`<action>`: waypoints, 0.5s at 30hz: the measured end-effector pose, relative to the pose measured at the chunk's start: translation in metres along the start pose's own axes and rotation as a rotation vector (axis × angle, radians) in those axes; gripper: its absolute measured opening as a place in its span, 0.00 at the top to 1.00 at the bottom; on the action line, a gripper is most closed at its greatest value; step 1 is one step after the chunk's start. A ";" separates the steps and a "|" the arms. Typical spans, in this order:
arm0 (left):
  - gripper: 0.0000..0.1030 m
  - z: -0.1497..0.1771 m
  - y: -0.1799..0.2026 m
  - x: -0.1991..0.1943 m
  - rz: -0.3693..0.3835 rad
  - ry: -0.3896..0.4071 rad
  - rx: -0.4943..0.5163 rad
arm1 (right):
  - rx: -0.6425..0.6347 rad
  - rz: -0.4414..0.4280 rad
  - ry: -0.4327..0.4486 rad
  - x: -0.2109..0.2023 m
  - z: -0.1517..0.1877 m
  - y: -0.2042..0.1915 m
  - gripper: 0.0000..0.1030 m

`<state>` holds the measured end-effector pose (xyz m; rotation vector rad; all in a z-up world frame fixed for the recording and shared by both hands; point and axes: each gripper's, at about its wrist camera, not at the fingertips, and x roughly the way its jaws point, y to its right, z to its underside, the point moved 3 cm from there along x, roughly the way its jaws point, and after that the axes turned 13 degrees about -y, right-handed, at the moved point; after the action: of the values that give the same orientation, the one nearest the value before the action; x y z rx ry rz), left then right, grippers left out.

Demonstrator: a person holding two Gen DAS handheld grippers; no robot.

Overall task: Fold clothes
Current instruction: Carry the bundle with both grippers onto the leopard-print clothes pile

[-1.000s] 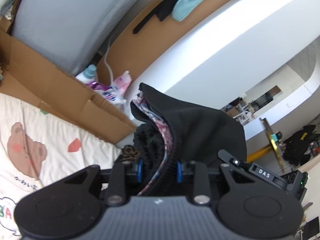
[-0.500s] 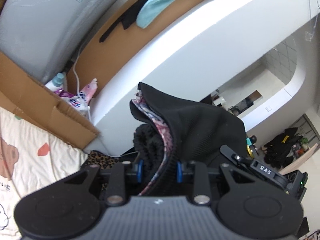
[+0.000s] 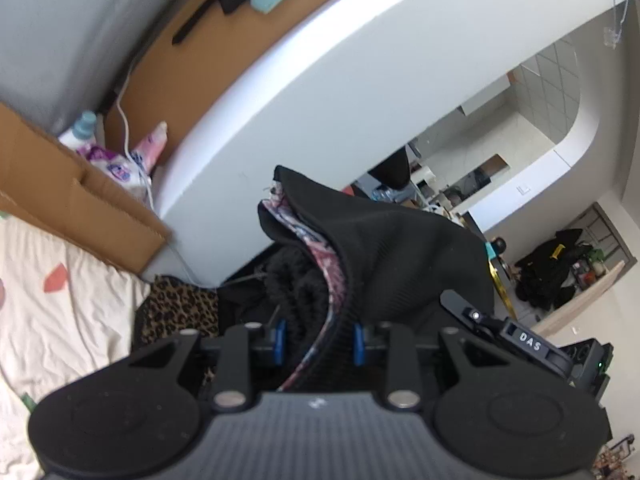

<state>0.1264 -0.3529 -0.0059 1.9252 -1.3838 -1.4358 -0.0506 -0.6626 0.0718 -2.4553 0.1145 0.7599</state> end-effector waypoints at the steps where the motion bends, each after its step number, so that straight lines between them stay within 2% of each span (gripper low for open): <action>1: 0.69 0.001 -0.003 0.005 0.005 -0.006 0.007 | 0.000 0.006 -0.001 0.002 0.003 0.006 0.93; 8: 0.69 0.010 -0.035 0.048 0.062 -0.073 -0.007 | -0.001 0.039 -0.016 0.023 0.025 0.042 0.93; 15: 0.69 0.030 -0.082 0.104 0.108 -0.164 -0.030 | 0.008 0.082 -0.036 0.057 0.059 0.088 0.93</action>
<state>0.1402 -0.3973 -0.1335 1.7190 -1.5042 -1.5817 -0.0531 -0.6999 -0.0429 -2.4401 0.2051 0.8371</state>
